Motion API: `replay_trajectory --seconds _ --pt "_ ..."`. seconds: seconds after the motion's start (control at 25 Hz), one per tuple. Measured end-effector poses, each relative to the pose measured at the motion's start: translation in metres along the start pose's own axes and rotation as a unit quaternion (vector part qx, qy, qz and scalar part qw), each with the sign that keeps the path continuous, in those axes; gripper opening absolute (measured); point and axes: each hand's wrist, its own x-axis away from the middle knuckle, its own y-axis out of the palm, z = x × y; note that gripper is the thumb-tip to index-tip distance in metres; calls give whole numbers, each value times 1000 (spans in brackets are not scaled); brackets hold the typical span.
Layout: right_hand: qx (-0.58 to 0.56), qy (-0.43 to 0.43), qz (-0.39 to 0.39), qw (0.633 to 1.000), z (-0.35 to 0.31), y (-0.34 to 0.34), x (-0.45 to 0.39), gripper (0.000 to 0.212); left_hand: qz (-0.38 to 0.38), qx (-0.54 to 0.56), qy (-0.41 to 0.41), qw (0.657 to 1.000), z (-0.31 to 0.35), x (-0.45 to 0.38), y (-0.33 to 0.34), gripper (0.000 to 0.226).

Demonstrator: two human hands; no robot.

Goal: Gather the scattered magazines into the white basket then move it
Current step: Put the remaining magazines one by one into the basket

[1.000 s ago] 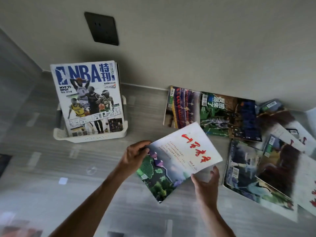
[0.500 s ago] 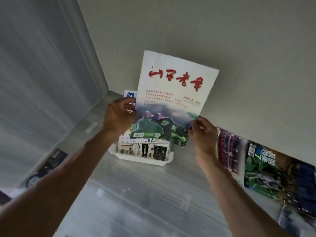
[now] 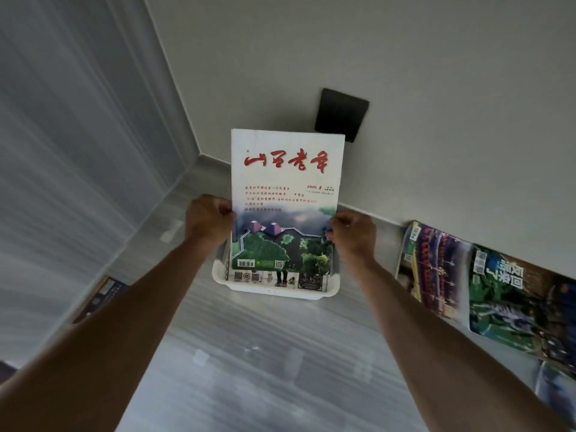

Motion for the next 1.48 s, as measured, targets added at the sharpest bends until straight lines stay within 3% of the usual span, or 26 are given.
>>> replay_trajectory --seconds 0.16,0.4,0.48,0.56,0.64,0.76,0.84,1.0,1.12,1.2,1.28,1.48 --pt "48 -9 6 999 20 9 18 25 -52 -34 -5 998 -24 10 12 8" --pt "16 39 15 999 23 9 19 21 -26 -53 48 997 -26 24 16 13" --pt "-98 114 37 988 32 0 29 11 37 -48 101 993 -18 43 22 25" --pt "-145 153 82 974 68 -23 49 20 47 -7 211 976 0 75 44 47" --pt "-84 155 90 980 117 -55 75 26 26 -4 346 938 26 116 70 56" --pt "106 137 110 979 179 -112 89 30 -139 -68 448 881 71 174 119 77" --pt "211 100 108 966 199 -143 76 37 -204 -95 452 863 89 199 153 86" --pt "358 53 86 928 227 -181 45 44 -234 -135 410 871 92 208 196 88" --pt "402 58 94 909 254 -207 33 43 -243 -167 401 867 92 212 218 87" --pt "427 17 102 898 263 -212 35 39 -251 -177 391 868 96 219 230 86" --pt "417 -20 118 901 264 -215 37 28 -259 -170 384 870 101 228 239 86" --pt "298 -30 111 948 253 -225 44 10 -249 -139 358 889 102 237 239 82"
